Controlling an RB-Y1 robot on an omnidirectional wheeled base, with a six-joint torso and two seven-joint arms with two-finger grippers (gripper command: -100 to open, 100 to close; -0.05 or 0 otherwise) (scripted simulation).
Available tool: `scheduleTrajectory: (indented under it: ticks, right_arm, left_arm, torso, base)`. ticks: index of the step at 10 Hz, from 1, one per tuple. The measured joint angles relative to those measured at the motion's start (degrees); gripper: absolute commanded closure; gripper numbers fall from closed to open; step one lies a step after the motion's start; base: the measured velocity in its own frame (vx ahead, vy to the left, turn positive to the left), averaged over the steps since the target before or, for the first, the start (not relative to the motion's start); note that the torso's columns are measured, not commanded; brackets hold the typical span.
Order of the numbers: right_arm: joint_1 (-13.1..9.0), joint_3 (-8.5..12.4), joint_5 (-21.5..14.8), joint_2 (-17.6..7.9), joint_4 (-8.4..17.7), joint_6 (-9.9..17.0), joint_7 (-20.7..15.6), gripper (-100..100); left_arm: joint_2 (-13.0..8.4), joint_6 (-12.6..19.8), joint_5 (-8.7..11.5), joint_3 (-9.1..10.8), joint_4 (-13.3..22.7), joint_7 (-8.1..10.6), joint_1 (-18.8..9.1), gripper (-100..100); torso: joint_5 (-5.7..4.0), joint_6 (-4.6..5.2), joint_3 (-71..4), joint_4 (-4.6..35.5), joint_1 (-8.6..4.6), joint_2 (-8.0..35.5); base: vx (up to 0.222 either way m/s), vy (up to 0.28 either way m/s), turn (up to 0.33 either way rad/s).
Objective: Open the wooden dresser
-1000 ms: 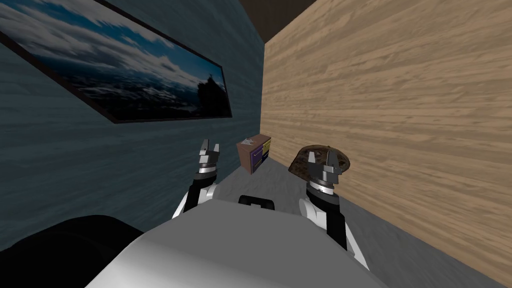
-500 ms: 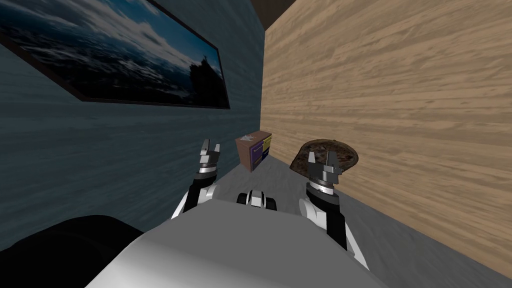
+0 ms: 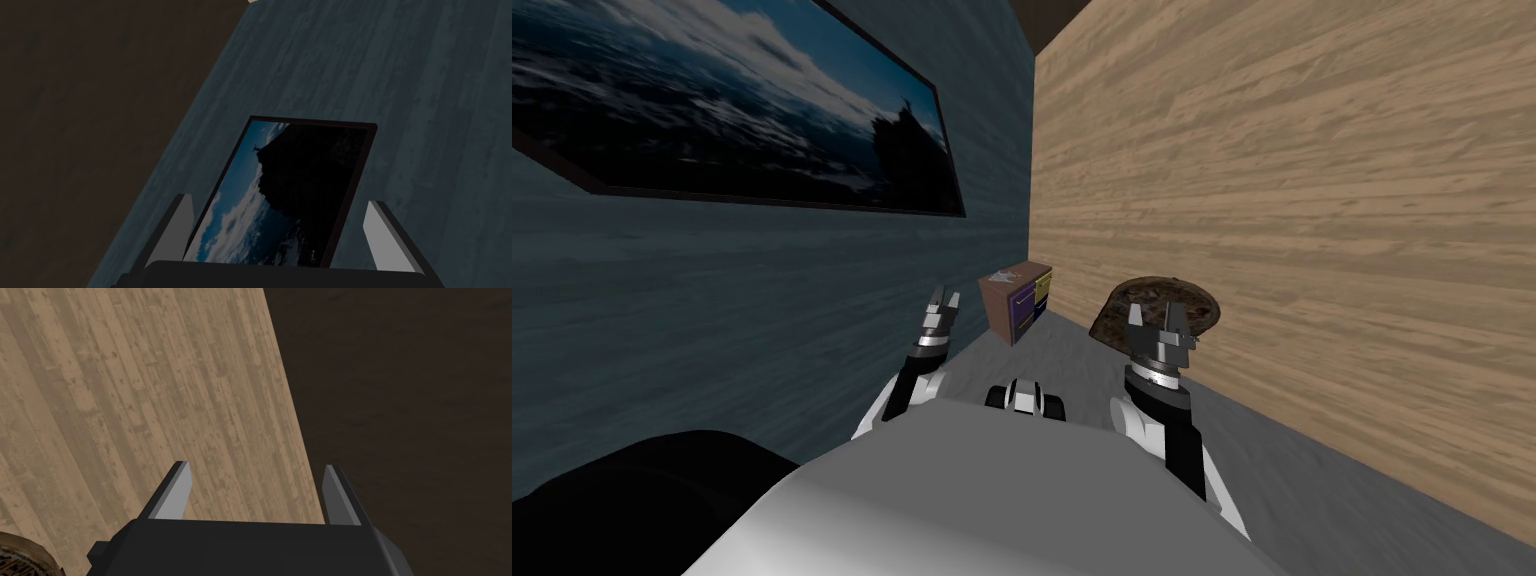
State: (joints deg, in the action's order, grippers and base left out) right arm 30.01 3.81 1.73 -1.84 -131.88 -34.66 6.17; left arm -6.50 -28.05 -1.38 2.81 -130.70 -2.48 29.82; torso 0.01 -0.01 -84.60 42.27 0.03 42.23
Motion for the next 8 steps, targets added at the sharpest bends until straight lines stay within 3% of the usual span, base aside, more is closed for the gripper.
scheduleTrajectory:
  ticks: [8]
  right_arm:
    - [0.0, 0.0, 0.0, 0.0, 0.0, 0.0, 0.0, 0]
  left_arm:
    - [-3.42, -4.52, -0.01, -0.51, 12.37, -0.63, -3.4, -100]
  torso:
    - [-0.02, 0.02, 0.02, 0.01, -0.05, 0.03]
  base:
    - [0.059, 0.018, -0.09]
